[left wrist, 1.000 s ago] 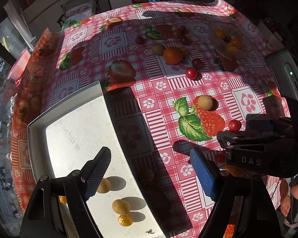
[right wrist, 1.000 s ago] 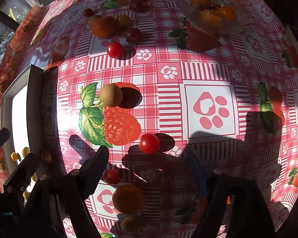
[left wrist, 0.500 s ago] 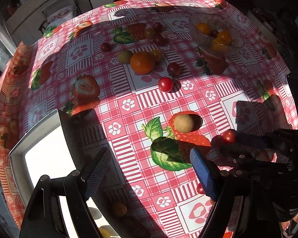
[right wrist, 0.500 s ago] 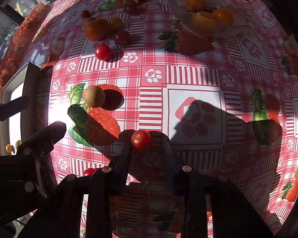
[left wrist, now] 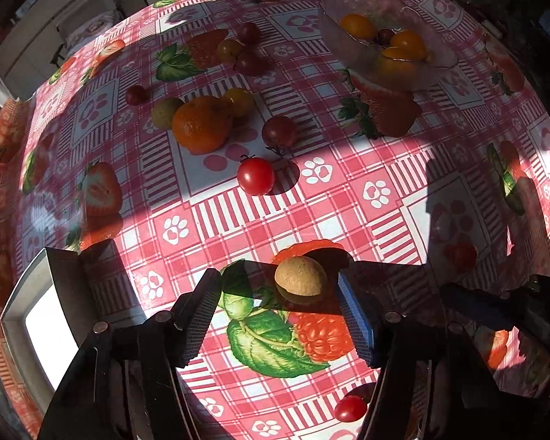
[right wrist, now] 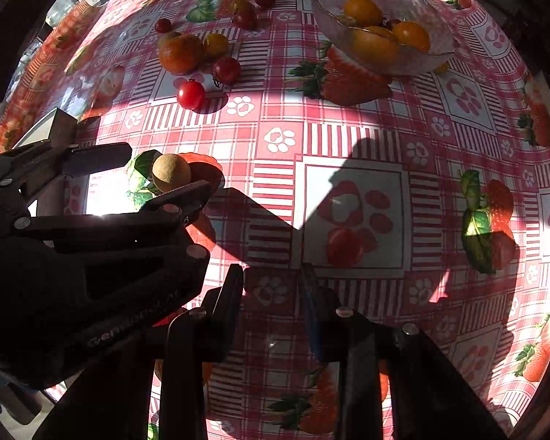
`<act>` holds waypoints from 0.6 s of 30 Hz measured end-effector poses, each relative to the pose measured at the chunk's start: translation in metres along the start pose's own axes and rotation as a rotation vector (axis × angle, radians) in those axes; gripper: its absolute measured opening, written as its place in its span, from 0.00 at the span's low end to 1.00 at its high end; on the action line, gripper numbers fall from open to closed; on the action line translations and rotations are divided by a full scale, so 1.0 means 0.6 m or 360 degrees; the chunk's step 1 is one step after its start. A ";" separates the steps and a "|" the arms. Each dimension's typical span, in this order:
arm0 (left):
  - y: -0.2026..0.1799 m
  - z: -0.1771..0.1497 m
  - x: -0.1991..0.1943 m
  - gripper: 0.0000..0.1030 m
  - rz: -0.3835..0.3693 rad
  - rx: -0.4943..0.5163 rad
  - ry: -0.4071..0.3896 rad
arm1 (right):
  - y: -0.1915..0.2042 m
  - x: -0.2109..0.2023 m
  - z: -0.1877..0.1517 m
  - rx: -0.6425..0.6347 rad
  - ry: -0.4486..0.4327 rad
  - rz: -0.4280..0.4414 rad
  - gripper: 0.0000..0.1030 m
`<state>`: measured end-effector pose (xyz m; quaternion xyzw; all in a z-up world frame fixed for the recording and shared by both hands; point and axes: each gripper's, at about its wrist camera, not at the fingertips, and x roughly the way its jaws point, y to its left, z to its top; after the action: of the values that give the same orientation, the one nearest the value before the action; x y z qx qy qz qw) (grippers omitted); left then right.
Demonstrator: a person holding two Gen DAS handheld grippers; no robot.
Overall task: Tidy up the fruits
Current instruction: 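Close the left tool on the brown fruit while the right tool holds the red tomato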
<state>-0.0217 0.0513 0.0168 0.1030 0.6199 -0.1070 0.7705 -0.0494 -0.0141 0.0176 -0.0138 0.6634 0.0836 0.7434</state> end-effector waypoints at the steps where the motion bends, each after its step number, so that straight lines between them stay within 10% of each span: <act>1: 0.002 -0.001 -0.003 0.51 -0.0017 -0.0019 -0.0015 | -0.003 -0.002 0.000 0.0006 -0.0002 0.0013 0.22; 4: 0.004 -0.003 -0.004 0.28 -0.0037 -0.0029 -0.0023 | -0.016 -0.001 0.005 0.0077 0.0013 0.0111 0.15; 18: 0.072 -0.086 -0.064 0.28 -0.0106 -0.0173 -0.0082 | -0.082 -0.045 -0.035 0.0252 0.0020 0.0305 0.15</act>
<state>-0.0654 0.1089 0.0446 0.0374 0.6078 -0.1013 0.7867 -0.0661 -0.0685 0.0371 0.1079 0.6708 0.1014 0.7267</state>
